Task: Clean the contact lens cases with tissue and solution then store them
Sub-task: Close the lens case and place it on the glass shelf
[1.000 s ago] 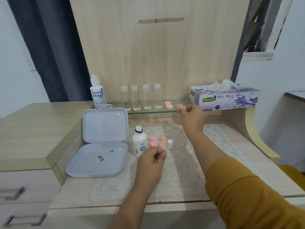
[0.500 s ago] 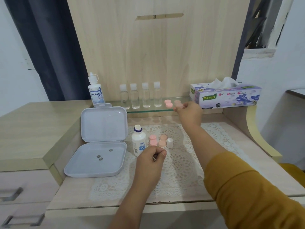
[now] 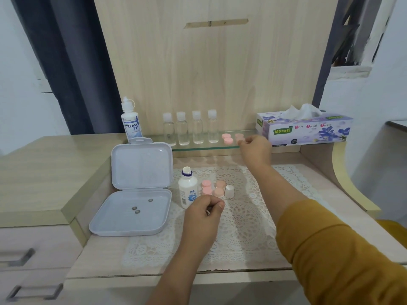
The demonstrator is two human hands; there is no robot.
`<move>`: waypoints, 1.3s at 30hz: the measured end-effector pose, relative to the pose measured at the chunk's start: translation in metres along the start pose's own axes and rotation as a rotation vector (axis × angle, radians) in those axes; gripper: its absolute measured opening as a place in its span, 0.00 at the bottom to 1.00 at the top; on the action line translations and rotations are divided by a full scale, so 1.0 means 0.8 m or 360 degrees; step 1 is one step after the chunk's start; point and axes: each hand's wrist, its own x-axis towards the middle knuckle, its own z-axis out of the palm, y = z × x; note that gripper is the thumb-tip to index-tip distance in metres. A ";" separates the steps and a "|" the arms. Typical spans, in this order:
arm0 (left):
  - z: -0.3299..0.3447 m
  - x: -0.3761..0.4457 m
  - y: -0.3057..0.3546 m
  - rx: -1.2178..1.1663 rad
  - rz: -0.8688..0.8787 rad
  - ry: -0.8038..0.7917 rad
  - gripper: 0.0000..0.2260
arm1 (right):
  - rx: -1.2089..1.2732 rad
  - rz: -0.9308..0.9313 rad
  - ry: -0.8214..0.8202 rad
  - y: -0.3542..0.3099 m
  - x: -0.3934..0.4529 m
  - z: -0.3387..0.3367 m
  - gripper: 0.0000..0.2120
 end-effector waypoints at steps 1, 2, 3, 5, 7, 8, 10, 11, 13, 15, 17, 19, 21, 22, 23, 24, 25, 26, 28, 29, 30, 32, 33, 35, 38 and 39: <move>0.000 0.000 0.000 0.0000 0.0001 0.0002 0.05 | -0.0009 -0.0002 -0.0004 0.000 0.002 0.000 0.12; 0.000 0.000 0.000 -0.0001 0.0000 0.0002 0.05 | -0.0022 -0.0004 -0.0008 0.000 0.003 0.001 0.12; 0.000 0.000 0.000 -0.0002 -0.0002 0.0001 0.05 | -0.0034 -0.0007 -0.0011 0.000 0.004 0.002 0.12; 0.000 0.000 0.000 -0.0004 -0.0006 -0.0002 0.06 | -0.0049 -0.0013 -0.0020 0.001 0.006 0.003 0.12; 0.000 0.000 0.001 -0.0005 -0.0005 0.0000 0.06 | -0.0046 -0.0014 -0.0024 0.001 0.007 0.005 0.12; 0.000 0.000 0.001 -0.0002 -0.0002 0.0003 0.06 | -0.0045 -0.0017 -0.0023 0.001 0.008 0.005 0.12; 0.000 0.001 0.001 0.0004 0.0000 0.0005 0.06 | -0.0053 -0.0024 -0.0021 0.000 0.008 0.006 0.12; 0.000 0.001 0.001 0.0003 -0.0004 0.0004 0.06 | -0.0054 -0.0024 -0.0022 0.000 0.008 0.006 0.12; 0.000 0.001 0.001 -0.0005 -0.0012 0.0002 0.06 | -0.0052 -0.0024 -0.0024 -0.001 0.008 0.007 0.12; 0.000 0.001 0.000 -0.0002 -0.0013 0.0002 0.06 | -0.0056 -0.0030 -0.0025 0.000 0.008 0.007 0.12; 0.000 0.001 0.000 -0.0006 -0.0015 0.0003 0.06 | -0.0059 -0.0031 -0.0026 0.000 0.009 0.008 0.12; 0.000 0.001 -0.001 -0.0012 -0.0017 0.0002 0.05 | -0.0064 -0.0031 -0.0031 0.000 0.009 0.008 0.12; 0.000 0.000 -0.001 -0.0015 -0.0015 0.0000 0.05 | -0.0063 -0.0028 -0.0026 -0.001 0.007 0.006 0.12; -0.001 0.001 0.000 -0.0018 -0.0014 0.0001 0.05 | -0.0056 -0.0032 -0.0019 -0.001 0.005 0.005 0.12; -0.001 0.000 0.000 -0.0023 -0.0015 0.0003 0.05 | -0.0040 -0.0043 -0.0007 -0.002 0.002 0.004 0.12; -0.001 0.001 0.001 -0.0033 -0.0019 0.0006 0.05 | -0.0013 -0.0049 0.0006 -0.002 0.000 0.002 0.13; -0.001 0.001 0.001 -0.0042 -0.0027 0.0007 0.05 | 0.0020 -0.0051 0.0019 -0.001 -0.004 0.001 0.13; -0.001 0.002 0.000 -0.0047 -0.0039 0.0007 0.06 | 0.0047 -0.0051 0.0032 -0.001 -0.008 -0.001 0.13; -0.002 0.002 0.000 -0.0038 -0.0053 0.0001 0.08 | 0.0089 -0.0048 0.0030 0.003 -0.021 -0.005 0.12; -0.002 0.002 0.001 -0.0034 -0.0045 0.0002 0.08 | 0.0120 -0.0042 0.0004 0.004 -0.030 -0.006 0.11; -0.002 0.001 0.001 -0.0040 -0.0032 0.0011 0.08 | 0.0153 -0.0034 -0.0041 0.007 -0.039 -0.008 0.11; -0.002 0.001 0.003 -0.0080 -0.0001 0.0046 0.08 | 0.0179 -0.0012 -0.0161 0.013 -0.061 -0.013 0.10; -0.003 0.000 0.003 -0.0099 0.0017 0.0067 0.08 | 0.0178 0.0004 -0.0231 0.016 -0.072 -0.014 0.10; -0.004 -0.002 0.004 -0.0130 0.0060 0.0127 0.10 | 0.0182 0.0044 -0.0370 0.025 -0.090 -0.016 0.11; -0.008 -0.008 0.006 -0.0186 0.0182 0.0369 0.15 | 0.0099 0.0040 -0.0524 0.035 -0.115 -0.018 0.16; -0.009 -0.009 0.005 -0.0197 0.0231 0.0490 0.16 | 0.0054 0.0009 -0.0550 0.038 -0.121 -0.017 0.17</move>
